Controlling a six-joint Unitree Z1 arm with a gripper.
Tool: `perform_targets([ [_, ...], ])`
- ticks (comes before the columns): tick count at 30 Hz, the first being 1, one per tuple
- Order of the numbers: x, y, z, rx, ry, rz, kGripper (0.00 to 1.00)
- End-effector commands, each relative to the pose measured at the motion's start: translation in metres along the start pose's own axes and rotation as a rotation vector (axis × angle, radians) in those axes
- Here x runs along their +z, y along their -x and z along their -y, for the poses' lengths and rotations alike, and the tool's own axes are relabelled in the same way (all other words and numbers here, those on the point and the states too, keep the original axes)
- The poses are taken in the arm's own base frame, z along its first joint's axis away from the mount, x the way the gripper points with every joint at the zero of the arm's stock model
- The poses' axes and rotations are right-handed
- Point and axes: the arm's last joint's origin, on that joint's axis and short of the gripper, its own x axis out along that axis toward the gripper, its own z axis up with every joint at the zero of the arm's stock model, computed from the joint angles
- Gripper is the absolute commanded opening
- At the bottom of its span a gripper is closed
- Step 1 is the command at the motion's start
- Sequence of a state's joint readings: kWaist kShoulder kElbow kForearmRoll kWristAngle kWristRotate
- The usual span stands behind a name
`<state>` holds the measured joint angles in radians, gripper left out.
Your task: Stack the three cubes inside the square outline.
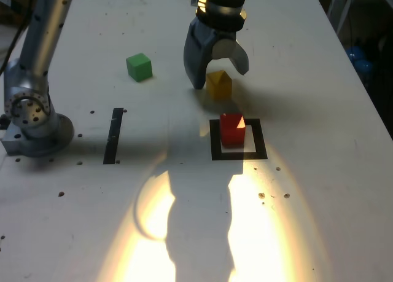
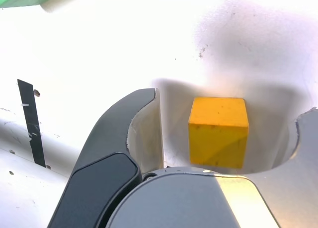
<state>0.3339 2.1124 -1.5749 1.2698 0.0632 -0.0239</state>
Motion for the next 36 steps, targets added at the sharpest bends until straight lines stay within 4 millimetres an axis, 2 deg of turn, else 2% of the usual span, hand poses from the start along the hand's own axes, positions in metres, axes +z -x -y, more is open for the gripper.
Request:
perform_targets([
  [1,0.001,-0.003,0.002,0.001,0.006,-0.013,0.84],
  [6,0.004,-0.005,0.005,0.003,0.016,-0.01,0.73],
  [10,0.006,-0.007,0.007,0.002,0.018,0.013,0.55],
  [13,0.009,-0.012,0.008,-0.002,0.018,0.033,0.47],
  [18,0.014,-0.021,0.009,-0.009,0.015,0.056,0.46],
  [24,0.013,-0.019,0.009,-0.007,0.014,0.053,0.46],
  [32,0.01,-0.009,0.009,-0.011,-0.005,0.056,0.29],
  [36,0.005,0.004,0.013,-0.016,-0.029,0.063,0.26],
])
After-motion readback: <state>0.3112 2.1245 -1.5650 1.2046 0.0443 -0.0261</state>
